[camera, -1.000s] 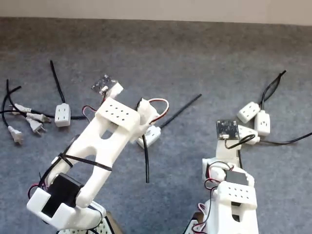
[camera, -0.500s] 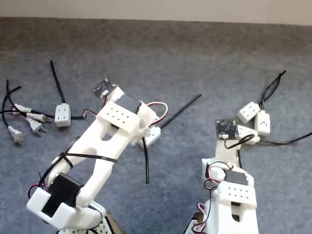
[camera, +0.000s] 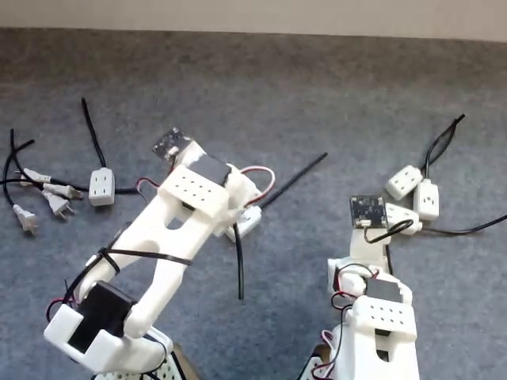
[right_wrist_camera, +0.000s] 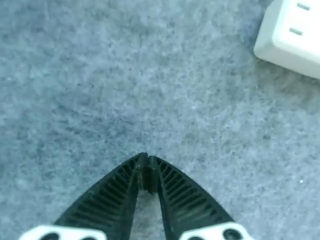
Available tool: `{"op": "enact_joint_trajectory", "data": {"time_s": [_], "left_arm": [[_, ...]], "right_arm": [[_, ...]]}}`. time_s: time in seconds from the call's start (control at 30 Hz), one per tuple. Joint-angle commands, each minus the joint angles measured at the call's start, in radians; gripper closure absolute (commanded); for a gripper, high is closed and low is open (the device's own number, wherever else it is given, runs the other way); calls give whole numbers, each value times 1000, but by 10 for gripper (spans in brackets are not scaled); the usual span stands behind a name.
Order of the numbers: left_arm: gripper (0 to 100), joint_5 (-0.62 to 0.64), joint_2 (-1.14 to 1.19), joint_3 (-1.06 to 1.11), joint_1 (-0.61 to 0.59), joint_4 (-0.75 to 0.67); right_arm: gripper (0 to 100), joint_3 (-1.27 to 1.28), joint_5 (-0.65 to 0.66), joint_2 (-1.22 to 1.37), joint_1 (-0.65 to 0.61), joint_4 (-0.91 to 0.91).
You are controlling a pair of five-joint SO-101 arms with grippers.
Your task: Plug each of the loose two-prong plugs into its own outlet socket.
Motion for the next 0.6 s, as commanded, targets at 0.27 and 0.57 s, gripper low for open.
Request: {"op": "enact_joint_trajectory", "data": {"time_s": [0.27, 0.57], "left_arm": [[993, 3, -38, 24, -2, -12], [993, -28, -38, 2, -5, 32]], "right_arm": [[991, 2, 9, -7, -13, -19], [991, 2, 9, -7, -13, -19]]}}
